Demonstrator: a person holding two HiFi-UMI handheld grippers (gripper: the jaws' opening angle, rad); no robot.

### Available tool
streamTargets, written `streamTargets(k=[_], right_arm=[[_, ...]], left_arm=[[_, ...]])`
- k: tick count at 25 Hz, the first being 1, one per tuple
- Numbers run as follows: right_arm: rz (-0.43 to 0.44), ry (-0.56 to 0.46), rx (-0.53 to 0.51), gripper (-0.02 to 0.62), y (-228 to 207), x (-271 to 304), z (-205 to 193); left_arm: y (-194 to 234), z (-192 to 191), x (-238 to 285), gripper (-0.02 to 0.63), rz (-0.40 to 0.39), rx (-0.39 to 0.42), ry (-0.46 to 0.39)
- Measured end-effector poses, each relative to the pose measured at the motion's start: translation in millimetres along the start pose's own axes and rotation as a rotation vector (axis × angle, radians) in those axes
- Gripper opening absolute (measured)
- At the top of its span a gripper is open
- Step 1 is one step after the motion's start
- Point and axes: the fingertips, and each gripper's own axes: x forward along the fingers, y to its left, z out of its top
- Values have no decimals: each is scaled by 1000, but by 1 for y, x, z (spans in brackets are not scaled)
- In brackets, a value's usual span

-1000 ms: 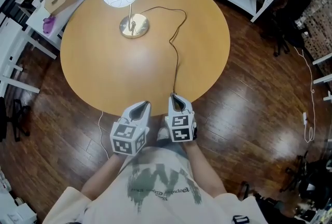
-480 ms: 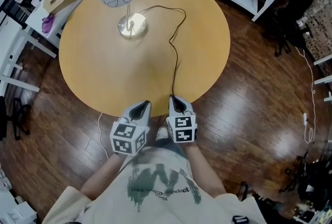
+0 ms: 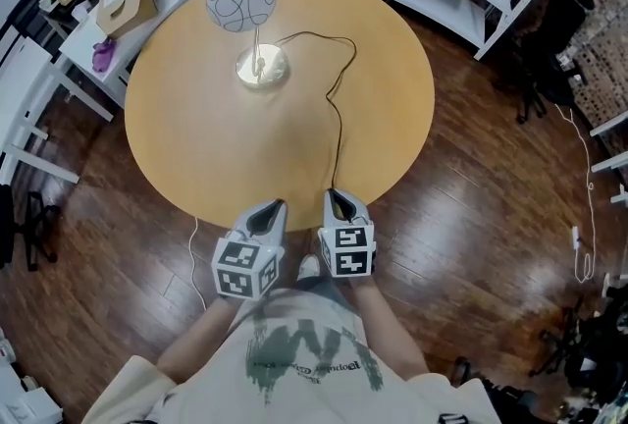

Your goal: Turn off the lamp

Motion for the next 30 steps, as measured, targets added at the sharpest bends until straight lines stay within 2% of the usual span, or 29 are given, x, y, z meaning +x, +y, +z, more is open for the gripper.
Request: streamTargets(k=[8,18,30], right_arm=[[0,-66,-4,3,43,-26,27],[46,-176,-27,11,128,-72,60],[28,-259,-39,8,200,-131,71]], left_arm=[[15,12,-38,-3,-9,20,-47],[27,21,-96,-3,-40,44,-116],[25,26,-168,-3,-101,70,-197]])
